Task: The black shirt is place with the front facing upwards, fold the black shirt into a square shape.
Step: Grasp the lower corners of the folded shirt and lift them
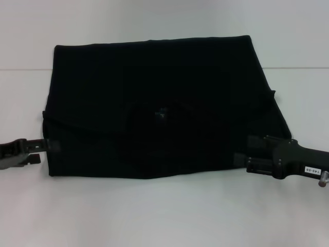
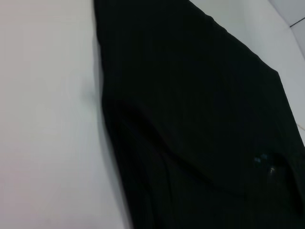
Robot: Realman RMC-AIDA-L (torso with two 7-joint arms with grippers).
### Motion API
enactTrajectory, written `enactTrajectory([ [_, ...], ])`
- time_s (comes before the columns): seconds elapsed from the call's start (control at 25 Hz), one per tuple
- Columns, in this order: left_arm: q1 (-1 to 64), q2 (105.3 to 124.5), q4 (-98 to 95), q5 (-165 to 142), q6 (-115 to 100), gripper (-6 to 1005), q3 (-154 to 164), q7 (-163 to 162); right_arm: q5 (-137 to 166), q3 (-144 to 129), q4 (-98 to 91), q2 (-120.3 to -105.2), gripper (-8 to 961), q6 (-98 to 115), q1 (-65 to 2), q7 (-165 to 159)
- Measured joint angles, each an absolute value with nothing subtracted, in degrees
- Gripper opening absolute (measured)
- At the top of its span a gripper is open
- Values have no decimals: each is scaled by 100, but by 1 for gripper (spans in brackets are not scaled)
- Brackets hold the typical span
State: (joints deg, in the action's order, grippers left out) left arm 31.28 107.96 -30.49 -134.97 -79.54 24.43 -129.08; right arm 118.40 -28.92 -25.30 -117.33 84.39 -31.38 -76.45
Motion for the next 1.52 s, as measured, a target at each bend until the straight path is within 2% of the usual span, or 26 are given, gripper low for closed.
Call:
enactTrajectory([
  [0.32, 3214, 10896, -3014, -13528, -7976, 908, 2717, -12907, 11840, -2979, -2521, -11737, 877, 8367, -3120, -7637],
  [0.92, 3339, 10959, -3086, -13531, -8069, 901, 3293, -12934, 11846, -3120, -2529, -11770, 878, 8235, -3117, -7680],
  [1.12, 3307, 11006, -3192, -13540, -7980, 744, 3371, -12906, 11848, -3120, -2544, -11765, 877, 8244, -3101, -7695],
  [1.28, 3301, 11007, -3216, -13543, -7974, 504, 3374, -12890, 11848, -3120, -2545, -11740, 878, 8245, -3098, -7743],
  [1.48, 3305, 10997, -3222, -13548, -8007, 269, 3370, -12857, 12024, -3120, -2819, -11645, 870, 8166, -3134, -8557],
  [1.52, 3305, 10994, -3225, -13545, -8014, 248, 3365, -12846, 12153, -3121, -2949, -11609, 868, 8142, -3169, -8915],
])
